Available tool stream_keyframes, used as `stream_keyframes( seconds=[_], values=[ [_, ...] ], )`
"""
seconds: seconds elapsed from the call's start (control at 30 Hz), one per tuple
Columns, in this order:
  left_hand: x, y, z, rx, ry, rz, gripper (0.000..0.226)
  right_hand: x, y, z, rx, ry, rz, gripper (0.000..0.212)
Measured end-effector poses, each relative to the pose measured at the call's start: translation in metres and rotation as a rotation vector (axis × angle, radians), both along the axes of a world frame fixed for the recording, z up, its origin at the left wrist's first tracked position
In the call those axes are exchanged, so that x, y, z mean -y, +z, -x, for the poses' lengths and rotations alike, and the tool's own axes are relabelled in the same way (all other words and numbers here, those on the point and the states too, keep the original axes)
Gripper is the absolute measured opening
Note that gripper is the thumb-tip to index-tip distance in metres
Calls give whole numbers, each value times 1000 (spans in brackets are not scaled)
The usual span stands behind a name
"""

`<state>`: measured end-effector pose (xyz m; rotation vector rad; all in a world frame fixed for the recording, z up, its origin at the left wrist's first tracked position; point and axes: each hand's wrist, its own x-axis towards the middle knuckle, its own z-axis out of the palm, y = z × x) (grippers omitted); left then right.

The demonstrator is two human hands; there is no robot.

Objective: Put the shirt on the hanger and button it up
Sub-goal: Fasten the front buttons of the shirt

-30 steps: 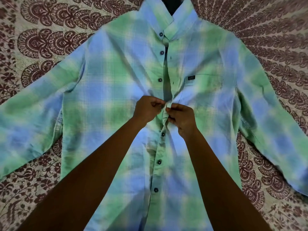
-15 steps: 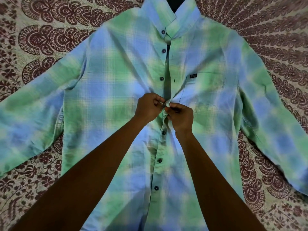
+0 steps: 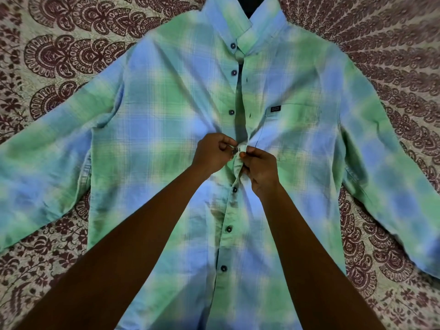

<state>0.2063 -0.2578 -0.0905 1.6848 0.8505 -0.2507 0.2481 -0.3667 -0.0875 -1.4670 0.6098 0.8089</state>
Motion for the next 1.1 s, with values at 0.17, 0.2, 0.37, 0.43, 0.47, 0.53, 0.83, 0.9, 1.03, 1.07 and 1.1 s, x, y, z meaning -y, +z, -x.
stream_keyframes(
  seconds=[0.17,0.2,0.37,0.43,0.47,0.53,0.83,0.9,1.03,1.07,1.1],
  values=[
    [-1,-2,3,12,3,-12,17,-5,-5,7,177,119,188,22],
    [0,-2,3,12,8,-17,18,-6,-6,10,204,119,204,27],
    [2,-2,-1,10,20,-73,16,-1,-6,14,276,129,171,26],
    [2,-3,-2,16,26,-112,13,1,-2,12,260,166,122,21],
    [2,-3,-2,18,25,-132,11,2,0,11,246,184,92,20],
    [2,-3,-1,27,23,-137,9,5,3,8,212,192,33,17],
    [6,1,3,19,85,-140,12,4,0,-5,276,337,152,24],
    [8,1,3,22,99,-147,16,3,-4,-1,406,377,252,28],
    [8,-5,3,5,206,-102,15,-2,-3,3,533,413,322,8],
    [8,-5,3,3,212,-99,14,-1,-3,3,524,413,325,8],
    [9,-6,3,2,212,-96,13,0,-3,1,509,415,320,8]
  ],
)
